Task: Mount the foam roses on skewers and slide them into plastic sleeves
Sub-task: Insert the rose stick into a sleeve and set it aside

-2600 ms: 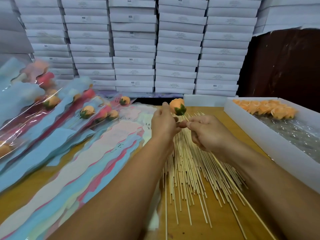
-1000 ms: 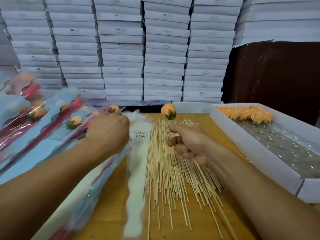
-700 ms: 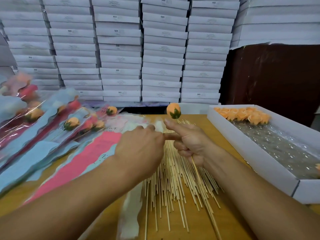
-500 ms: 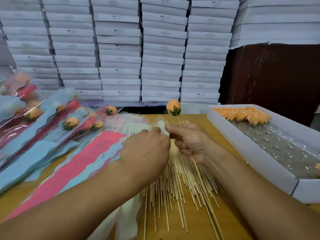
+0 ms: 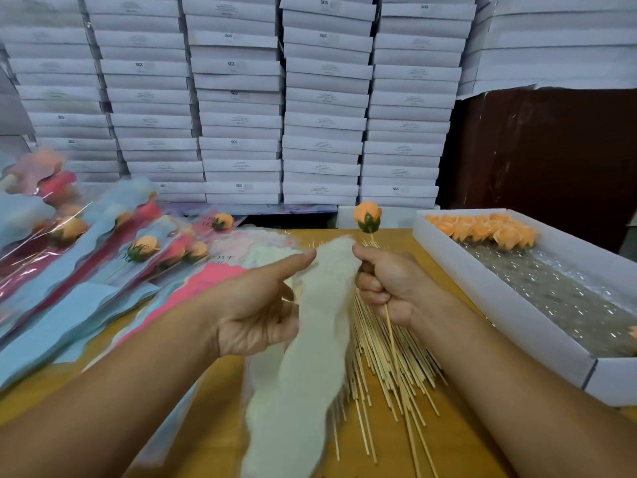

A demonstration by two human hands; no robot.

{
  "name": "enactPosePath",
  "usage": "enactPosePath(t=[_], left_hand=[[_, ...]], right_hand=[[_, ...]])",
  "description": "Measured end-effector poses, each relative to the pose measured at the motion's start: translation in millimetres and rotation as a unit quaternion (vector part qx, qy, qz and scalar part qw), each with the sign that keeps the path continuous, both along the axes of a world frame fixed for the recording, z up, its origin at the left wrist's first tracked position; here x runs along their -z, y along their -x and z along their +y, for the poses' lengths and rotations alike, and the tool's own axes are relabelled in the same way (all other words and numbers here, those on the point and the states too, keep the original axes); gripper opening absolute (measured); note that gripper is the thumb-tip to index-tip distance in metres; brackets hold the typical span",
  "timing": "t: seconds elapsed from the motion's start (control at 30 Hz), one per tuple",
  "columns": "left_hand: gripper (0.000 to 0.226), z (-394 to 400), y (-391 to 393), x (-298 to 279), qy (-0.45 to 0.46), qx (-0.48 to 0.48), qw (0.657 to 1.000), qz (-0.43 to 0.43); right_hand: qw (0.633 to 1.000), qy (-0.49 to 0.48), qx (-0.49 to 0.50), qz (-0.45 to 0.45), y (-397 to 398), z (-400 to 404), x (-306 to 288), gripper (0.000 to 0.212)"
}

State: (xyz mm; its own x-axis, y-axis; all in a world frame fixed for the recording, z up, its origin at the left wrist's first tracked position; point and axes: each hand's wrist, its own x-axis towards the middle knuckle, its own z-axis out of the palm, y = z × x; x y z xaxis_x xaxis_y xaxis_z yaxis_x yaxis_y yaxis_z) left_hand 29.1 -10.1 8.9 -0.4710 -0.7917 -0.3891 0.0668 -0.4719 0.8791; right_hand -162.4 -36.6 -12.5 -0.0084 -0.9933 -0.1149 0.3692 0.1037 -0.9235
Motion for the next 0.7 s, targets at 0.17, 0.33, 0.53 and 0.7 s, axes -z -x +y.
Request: enactPosePath(t=[0.17,0.33,0.53,0.7], left_hand=[[0.072,-17.7,-9.2,5.6,-0.028,-0.018,0.999,0.039],[0.030,-45.0,-12.3,18.4,0.109,-0.176,0.977,-0.054],[0.040,-48.0,-12.6,34.7,0.165,-0.179,0.969,-0.042],[0.039,-46.2,-12.8,39.0,0.253,-0.146,0.955,-0.052]], right_hand=[[0.996,-0.011,-0.062,0.067,-4.2,3.0,3.9,0.022],[0.983,-0.009,-0.121,0.135,-5.7,5.2,6.1,0.019],[0.979,-0.030,-0.118,0.164,-2.0,3.9,3.8,0.018],[0.974,-0.023,-0.079,0.211,-1.9,3.1,7.2,0.021]])
